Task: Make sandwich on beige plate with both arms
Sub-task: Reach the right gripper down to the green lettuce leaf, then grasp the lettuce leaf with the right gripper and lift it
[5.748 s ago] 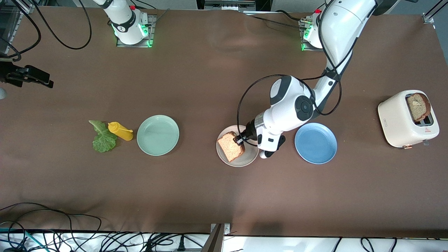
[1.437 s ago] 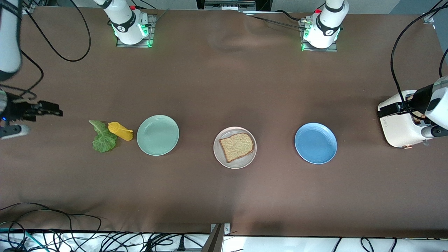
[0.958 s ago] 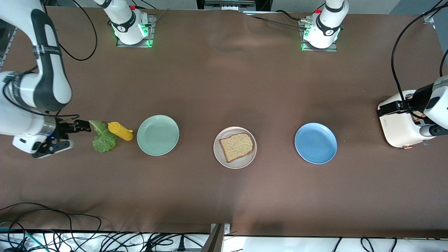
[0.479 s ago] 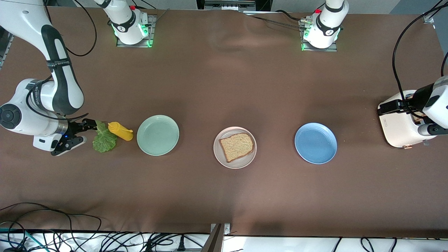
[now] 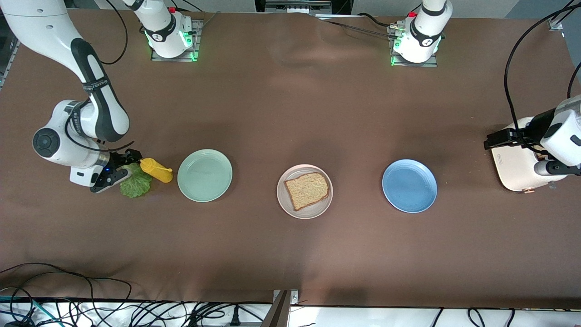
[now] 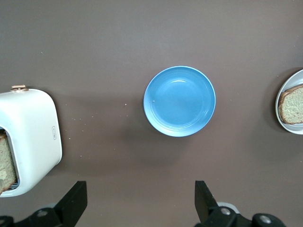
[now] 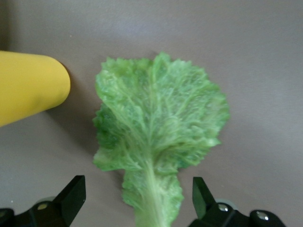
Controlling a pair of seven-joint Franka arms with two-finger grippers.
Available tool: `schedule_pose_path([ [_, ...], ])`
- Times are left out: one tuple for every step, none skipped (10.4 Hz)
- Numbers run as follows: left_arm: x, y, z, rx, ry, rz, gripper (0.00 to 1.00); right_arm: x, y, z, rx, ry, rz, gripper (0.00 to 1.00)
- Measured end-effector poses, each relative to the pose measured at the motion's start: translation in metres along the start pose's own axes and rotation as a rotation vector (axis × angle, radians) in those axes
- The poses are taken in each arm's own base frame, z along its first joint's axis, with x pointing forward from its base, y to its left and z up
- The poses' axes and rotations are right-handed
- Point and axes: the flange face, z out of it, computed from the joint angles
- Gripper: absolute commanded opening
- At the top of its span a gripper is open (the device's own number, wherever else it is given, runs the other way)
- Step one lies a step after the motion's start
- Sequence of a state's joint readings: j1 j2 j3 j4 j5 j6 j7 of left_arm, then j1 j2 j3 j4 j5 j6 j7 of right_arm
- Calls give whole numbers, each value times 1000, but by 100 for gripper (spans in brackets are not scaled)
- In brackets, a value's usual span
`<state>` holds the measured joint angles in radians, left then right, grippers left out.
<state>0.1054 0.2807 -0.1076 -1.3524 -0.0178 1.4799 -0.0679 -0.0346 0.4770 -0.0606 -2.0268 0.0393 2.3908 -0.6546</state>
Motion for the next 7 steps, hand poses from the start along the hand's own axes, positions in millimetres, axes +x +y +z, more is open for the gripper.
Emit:
schedule_pose_path([
  [0, 2, -3, 0, 7, 3, 100, -1, -1, 1, 1, 1, -1, 94],
  [-1, 3, -8, -1, 17, 6, 100, 0, 0, 0, -5, 8, -14, 94],
  [-1, 5, -11, -2, 24, 9, 100, -2, 0, 2, -18, 25, -36, 88],
  [-1, 6, -12, -2, 26, 11, 100, -6, 2, 7, -27, 36, -50, 78],
  [-1, 6, -12, -2, 26, 11, 100, -12, 3, 12, -31, 40, -53, 65],
  [-1, 6, -12, -2, 26, 11, 100, -15, 4, 15, -32, 41, -56, 45],
  [-1, 6, -12, -2, 26, 11, 100, -15, 3, 15, -32, 41, -58, 24],
])
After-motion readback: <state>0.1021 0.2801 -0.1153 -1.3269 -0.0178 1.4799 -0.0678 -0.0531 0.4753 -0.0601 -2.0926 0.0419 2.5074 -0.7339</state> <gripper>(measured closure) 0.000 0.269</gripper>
